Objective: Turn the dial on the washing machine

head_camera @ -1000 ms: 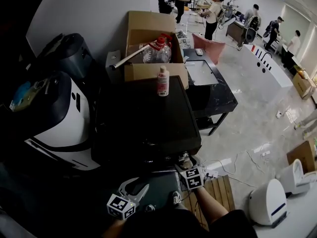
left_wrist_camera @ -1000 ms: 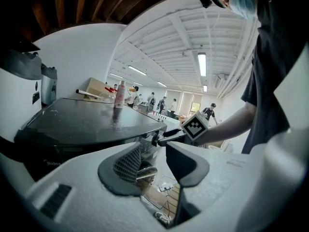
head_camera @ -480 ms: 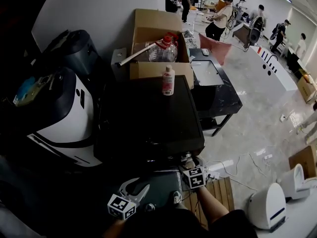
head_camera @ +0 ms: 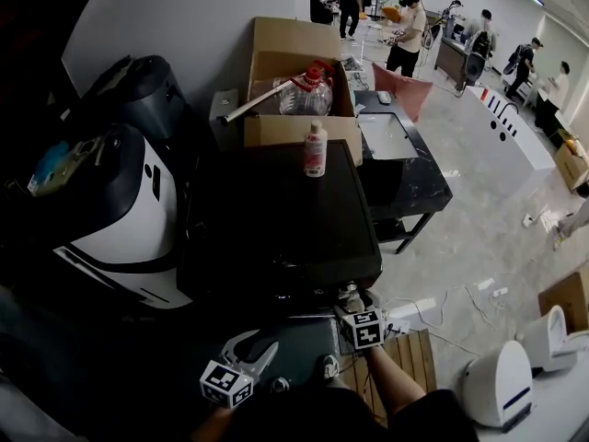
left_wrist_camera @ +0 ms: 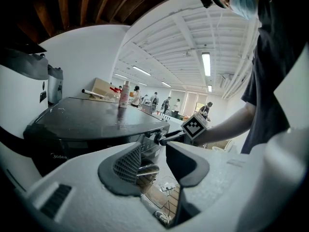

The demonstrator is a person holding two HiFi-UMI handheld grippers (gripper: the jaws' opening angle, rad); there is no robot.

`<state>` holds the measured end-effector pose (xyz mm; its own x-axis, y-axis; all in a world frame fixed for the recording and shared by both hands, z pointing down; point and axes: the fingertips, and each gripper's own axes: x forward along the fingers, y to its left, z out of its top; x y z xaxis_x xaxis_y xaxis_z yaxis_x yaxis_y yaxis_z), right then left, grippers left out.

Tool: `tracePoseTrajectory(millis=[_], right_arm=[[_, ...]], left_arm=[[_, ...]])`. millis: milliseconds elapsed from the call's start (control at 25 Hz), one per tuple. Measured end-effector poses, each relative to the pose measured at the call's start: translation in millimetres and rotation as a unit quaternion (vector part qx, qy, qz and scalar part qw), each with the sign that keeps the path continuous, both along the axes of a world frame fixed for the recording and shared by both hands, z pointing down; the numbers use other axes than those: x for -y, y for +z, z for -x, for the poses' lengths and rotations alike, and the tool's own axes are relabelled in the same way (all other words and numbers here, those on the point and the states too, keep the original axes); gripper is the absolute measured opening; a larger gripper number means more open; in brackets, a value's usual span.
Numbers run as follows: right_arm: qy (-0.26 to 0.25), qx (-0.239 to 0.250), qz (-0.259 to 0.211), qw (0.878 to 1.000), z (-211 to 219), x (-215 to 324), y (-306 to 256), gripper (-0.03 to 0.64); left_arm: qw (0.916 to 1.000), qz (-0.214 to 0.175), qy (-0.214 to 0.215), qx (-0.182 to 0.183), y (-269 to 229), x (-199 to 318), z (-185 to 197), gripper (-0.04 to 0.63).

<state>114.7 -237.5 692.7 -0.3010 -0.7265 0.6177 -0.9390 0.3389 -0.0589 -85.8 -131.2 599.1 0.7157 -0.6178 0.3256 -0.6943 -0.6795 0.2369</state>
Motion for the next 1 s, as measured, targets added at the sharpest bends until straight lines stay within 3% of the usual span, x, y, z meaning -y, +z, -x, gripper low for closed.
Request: tracePoseTrajectory(millis=[640,1000], right_arm=[[0.047,0.018,-0.044,0.998,1,-17,-35,0.306],[0.065,0.036,-0.089,0.993,19,-38,-72,0.202]], left_arm=[[0.9998,-0.011,0.019,-0.003,-3,-11,9,0.153],[0.9992,-0.017,0.036,0.0,-5,-17,24,0.129]])
